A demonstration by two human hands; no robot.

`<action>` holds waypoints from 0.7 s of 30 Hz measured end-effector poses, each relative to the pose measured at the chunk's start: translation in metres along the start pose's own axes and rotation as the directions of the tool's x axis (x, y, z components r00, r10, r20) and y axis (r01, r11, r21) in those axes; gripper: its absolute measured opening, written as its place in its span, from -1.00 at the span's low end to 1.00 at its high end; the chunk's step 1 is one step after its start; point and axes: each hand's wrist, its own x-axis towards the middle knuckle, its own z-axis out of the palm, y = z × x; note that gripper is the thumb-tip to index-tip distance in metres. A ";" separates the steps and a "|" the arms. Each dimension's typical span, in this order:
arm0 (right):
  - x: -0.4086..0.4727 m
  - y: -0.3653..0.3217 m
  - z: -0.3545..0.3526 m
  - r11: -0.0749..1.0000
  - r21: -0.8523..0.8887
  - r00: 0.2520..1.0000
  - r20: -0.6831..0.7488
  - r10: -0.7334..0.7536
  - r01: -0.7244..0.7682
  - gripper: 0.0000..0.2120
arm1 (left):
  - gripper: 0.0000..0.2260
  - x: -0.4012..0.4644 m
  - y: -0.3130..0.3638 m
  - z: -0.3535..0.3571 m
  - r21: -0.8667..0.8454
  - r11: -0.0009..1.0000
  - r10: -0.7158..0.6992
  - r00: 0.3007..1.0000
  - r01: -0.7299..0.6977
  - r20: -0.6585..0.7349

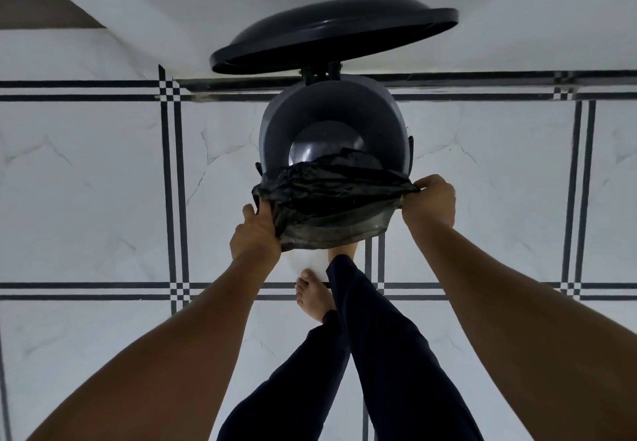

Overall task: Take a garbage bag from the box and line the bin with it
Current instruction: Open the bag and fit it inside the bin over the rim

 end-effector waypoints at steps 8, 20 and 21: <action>0.015 -0.014 -0.002 0.666 0.565 0.873 0.287 0.395 -0.488 -0.81 | -0.27 0.017 0.004 -0.013 -0.133 0.984 -0.115 0.993 0.115 0.008; 0.013 -0.074 0.000 0.633 0.746 0.964 0.043 0.264 -0.207 -0.72 | -0.61 0.061 0.018 -0.062 -0.740 0.670 -0.301 0.933 0.061 -0.196; 0.015 -0.074 0.002 0.676 0.713 0.969 0.019 0.248 -0.187 -0.72 | -0.64 0.066 0.020 -0.066 -0.776 0.626 -0.337 0.925 0.079 -0.178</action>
